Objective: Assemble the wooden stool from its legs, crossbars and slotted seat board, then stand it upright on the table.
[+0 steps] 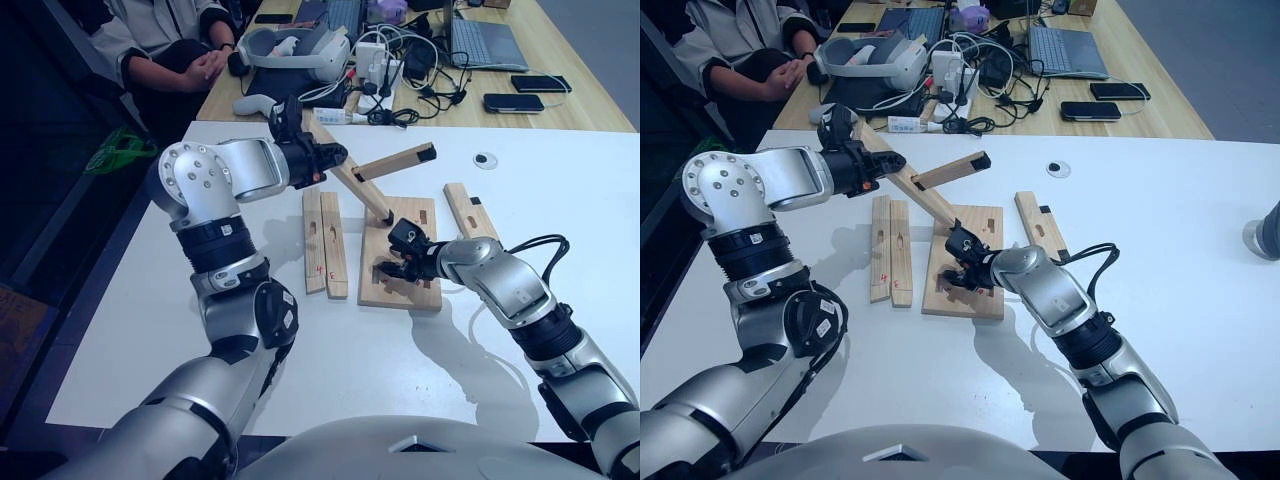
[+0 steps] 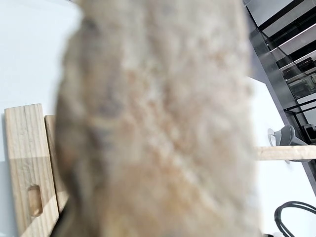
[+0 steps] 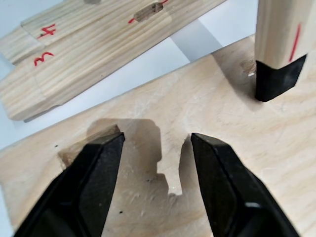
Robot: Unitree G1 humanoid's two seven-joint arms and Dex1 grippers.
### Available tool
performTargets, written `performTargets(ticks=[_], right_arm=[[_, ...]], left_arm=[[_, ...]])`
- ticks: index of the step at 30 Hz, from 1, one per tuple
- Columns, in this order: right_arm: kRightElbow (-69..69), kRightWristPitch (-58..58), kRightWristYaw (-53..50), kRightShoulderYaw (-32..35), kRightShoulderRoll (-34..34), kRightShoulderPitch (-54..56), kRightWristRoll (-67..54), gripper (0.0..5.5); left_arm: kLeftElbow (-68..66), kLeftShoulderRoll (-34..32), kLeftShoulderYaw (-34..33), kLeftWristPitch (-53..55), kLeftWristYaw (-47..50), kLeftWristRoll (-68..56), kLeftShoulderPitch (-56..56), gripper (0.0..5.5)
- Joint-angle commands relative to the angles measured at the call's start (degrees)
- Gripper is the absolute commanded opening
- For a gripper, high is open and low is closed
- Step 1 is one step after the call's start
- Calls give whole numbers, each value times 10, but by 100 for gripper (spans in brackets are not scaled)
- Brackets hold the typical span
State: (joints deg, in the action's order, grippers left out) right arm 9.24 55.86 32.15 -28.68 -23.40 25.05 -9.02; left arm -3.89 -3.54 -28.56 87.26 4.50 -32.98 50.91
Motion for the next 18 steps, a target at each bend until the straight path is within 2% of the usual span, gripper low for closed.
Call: performTargets(ticks=[1,9,18], right_arm=[[2,5,6,-5,-3,5,8,250],[5,-1,11,-2,-9,-2,17,250],[10,5,19,-1,-17,-2,17,250]], left_arm=[[-17,-10,14,-22,-11,18,5,103],[-18,-26,41,-28,-37,34,-11,103],[-13,-51,42,-24,-54,45,-21,103]])
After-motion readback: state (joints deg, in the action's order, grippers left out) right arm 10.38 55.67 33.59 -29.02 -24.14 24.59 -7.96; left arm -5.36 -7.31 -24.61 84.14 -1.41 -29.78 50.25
